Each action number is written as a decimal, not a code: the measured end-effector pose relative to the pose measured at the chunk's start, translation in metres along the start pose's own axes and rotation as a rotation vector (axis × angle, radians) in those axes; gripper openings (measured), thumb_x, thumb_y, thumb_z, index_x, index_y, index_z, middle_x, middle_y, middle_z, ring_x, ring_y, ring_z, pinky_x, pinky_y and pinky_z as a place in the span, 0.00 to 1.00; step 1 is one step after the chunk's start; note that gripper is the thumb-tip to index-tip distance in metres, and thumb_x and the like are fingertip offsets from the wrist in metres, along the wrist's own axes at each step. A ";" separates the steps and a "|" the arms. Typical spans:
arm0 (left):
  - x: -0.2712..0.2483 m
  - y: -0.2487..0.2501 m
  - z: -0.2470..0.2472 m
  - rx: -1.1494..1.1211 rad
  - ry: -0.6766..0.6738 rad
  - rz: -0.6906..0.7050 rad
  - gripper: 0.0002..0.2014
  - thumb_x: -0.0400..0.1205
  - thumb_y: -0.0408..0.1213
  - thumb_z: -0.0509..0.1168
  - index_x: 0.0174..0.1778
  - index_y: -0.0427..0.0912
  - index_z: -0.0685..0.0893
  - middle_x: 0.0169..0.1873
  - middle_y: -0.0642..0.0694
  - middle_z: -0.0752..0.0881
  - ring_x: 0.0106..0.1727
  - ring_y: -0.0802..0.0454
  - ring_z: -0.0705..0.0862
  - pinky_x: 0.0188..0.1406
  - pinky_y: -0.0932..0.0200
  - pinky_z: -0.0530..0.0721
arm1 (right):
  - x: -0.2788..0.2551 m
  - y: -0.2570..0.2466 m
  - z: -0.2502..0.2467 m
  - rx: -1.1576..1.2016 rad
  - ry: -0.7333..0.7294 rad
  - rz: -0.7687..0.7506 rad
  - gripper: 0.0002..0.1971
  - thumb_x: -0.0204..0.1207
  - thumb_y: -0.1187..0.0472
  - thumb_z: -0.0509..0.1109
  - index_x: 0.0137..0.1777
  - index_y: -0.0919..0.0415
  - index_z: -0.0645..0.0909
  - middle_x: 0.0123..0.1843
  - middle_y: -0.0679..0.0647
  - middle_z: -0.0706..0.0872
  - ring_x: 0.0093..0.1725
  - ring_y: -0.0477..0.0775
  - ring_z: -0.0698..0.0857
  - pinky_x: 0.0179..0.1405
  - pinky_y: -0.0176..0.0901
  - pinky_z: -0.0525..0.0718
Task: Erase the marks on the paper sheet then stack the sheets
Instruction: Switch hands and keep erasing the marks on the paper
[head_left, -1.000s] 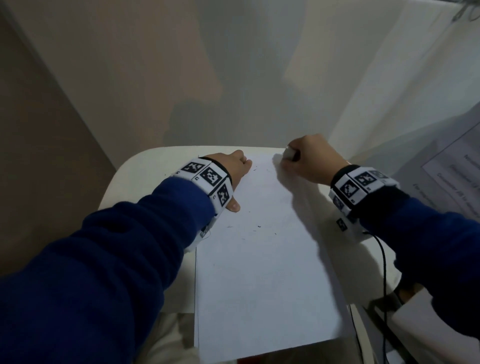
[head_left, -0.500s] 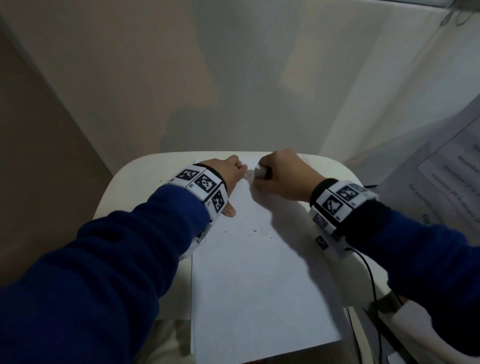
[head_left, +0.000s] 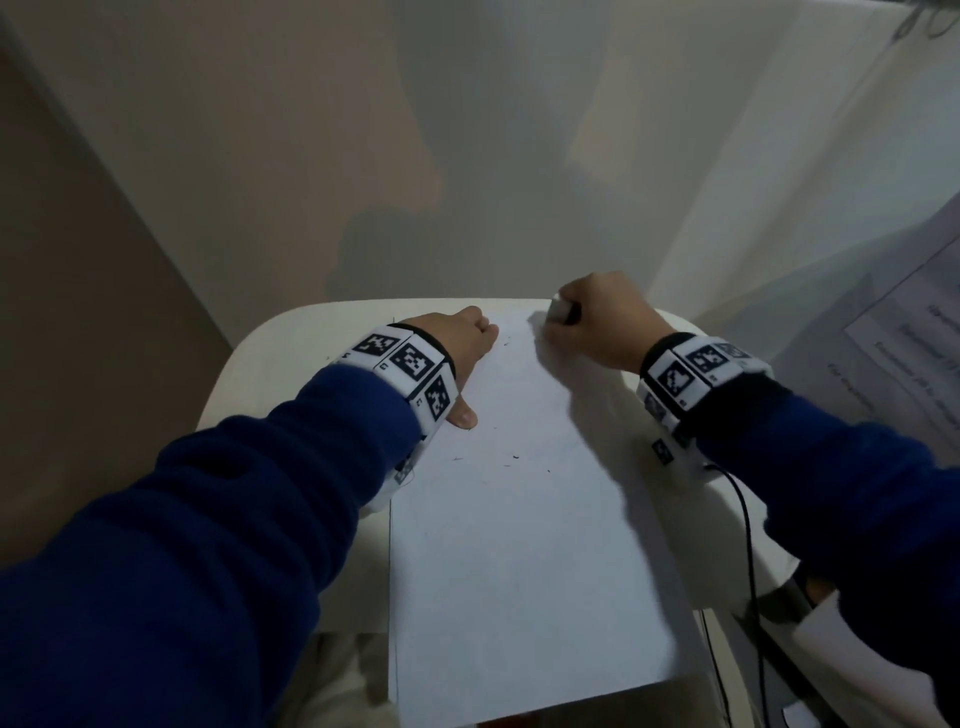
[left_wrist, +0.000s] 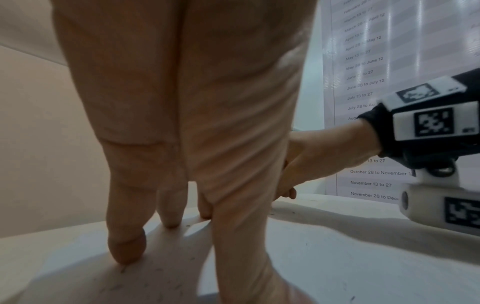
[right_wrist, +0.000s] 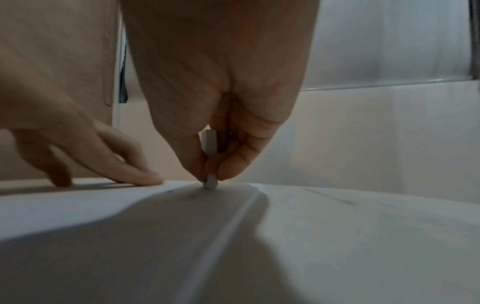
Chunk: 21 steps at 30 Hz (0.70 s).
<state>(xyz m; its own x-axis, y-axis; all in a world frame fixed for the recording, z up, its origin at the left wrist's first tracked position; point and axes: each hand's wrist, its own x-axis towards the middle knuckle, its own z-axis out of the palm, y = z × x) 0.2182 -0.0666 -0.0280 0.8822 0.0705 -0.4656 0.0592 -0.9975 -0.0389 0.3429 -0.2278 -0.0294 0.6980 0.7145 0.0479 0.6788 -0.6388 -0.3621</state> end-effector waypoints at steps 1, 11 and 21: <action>0.000 0.000 0.000 0.000 0.001 0.001 0.57 0.70 0.56 0.80 0.87 0.42 0.54 0.83 0.47 0.59 0.77 0.43 0.74 0.71 0.43 0.80 | 0.003 -0.001 -0.001 -0.004 0.007 0.007 0.13 0.72 0.63 0.69 0.26 0.59 0.75 0.26 0.54 0.80 0.30 0.57 0.77 0.25 0.31 0.69; 0.000 -0.001 0.000 -0.020 0.009 -0.034 0.54 0.67 0.56 0.83 0.82 0.42 0.61 0.80 0.51 0.60 0.66 0.42 0.81 0.61 0.42 0.85 | 0.010 -0.018 0.009 0.038 0.003 0.011 0.14 0.75 0.63 0.66 0.28 0.65 0.75 0.27 0.58 0.79 0.29 0.58 0.74 0.30 0.41 0.67; -0.006 0.003 -0.004 -0.033 0.004 -0.062 0.54 0.70 0.53 0.82 0.86 0.45 0.58 0.81 0.48 0.58 0.69 0.42 0.79 0.59 0.48 0.83 | 0.008 -0.015 0.004 0.005 -0.012 0.001 0.09 0.71 0.64 0.68 0.31 0.67 0.81 0.31 0.60 0.85 0.32 0.60 0.81 0.31 0.43 0.74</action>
<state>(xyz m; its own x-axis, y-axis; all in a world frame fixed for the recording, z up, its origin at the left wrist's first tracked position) 0.2150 -0.0698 -0.0218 0.8783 0.1322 -0.4595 0.1290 -0.9909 -0.0385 0.3374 -0.2117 -0.0271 0.6960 0.7171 0.0367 0.6770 -0.6382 -0.3666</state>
